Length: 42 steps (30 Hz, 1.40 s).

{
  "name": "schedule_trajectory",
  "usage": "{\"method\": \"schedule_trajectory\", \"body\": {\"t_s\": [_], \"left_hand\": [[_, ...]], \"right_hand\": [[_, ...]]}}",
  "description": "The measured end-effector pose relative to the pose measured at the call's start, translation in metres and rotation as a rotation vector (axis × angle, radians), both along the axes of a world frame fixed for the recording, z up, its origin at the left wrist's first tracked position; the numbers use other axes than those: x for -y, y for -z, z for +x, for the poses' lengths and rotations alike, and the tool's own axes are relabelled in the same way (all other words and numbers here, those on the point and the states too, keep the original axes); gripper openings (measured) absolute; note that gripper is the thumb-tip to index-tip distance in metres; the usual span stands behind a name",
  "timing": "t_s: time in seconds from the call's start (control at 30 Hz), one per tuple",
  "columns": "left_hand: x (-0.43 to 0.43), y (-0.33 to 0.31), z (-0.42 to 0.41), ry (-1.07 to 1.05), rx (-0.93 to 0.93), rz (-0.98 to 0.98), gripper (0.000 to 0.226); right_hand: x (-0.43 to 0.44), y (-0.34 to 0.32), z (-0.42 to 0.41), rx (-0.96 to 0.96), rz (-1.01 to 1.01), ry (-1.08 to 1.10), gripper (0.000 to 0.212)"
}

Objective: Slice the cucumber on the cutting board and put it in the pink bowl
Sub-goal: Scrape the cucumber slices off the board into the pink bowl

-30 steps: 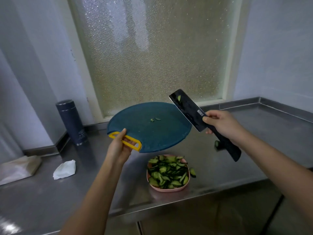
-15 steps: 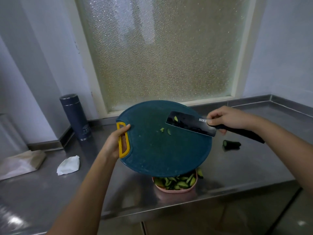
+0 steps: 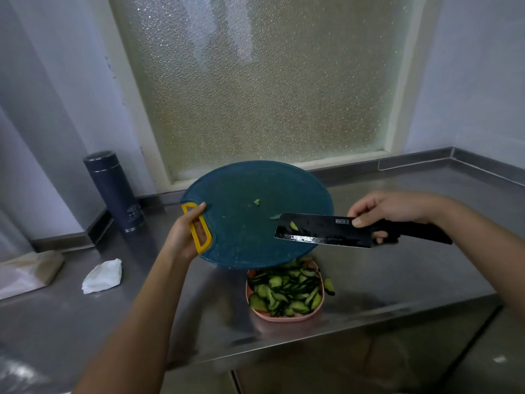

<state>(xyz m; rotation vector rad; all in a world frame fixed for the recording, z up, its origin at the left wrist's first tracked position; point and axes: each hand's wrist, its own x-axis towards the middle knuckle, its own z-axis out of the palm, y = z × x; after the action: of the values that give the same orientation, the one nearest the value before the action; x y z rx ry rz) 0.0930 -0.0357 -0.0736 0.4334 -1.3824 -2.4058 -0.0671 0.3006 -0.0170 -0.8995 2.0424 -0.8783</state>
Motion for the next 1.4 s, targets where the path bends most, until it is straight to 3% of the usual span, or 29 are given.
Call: {"method": "schedule_trajectory", "body": {"t_s": [0.13, 0.33, 0.67, 0.9, 1.07, 1.17, 1.4], "left_hand": [[0.01, 0.002, 0.001, -0.044, -0.006, -0.001, 0.044], [0.016, -0.001, 0.007, -0.016, 0.029, -0.034, 0.03], [0.011, 0.0, 0.0, -0.007, -0.022, -0.022, 0.033], [0.015, 0.005, -0.007, -0.103, -0.03, 0.055, 0.036], [0.021, 0.012, -0.009, -0.253, 0.008, 0.154, 0.02], [0.019, 0.014, -0.01, -0.359, 0.061, 0.197, 0.027], [0.023, 0.037, 0.001, -0.458, 0.085, 0.253, 0.026]], "right_hand": [[-0.001, 0.0, -0.003, -0.028, -0.03, 0.0, 0.013], [0.017, -0.004, -0.015, -0.372, -0.121, 0.053, 0.015], [0.028, -0.002, 0.002, -0.01, 0.002, -0.103, 0.015], [0.019, -0.007, 0.006, 0.029, 0.107, -0.189, 0.014], [0.013, -0.001, 0.01, -0.232, 0.068, -0.134, 0.013], [0.009, 0.003, 0.016, -0.418, 0.048, -0.108, 0.013], [0.0, 0.003, 0.03, -0.469, 0.11, -0.054, 0.014]]}}
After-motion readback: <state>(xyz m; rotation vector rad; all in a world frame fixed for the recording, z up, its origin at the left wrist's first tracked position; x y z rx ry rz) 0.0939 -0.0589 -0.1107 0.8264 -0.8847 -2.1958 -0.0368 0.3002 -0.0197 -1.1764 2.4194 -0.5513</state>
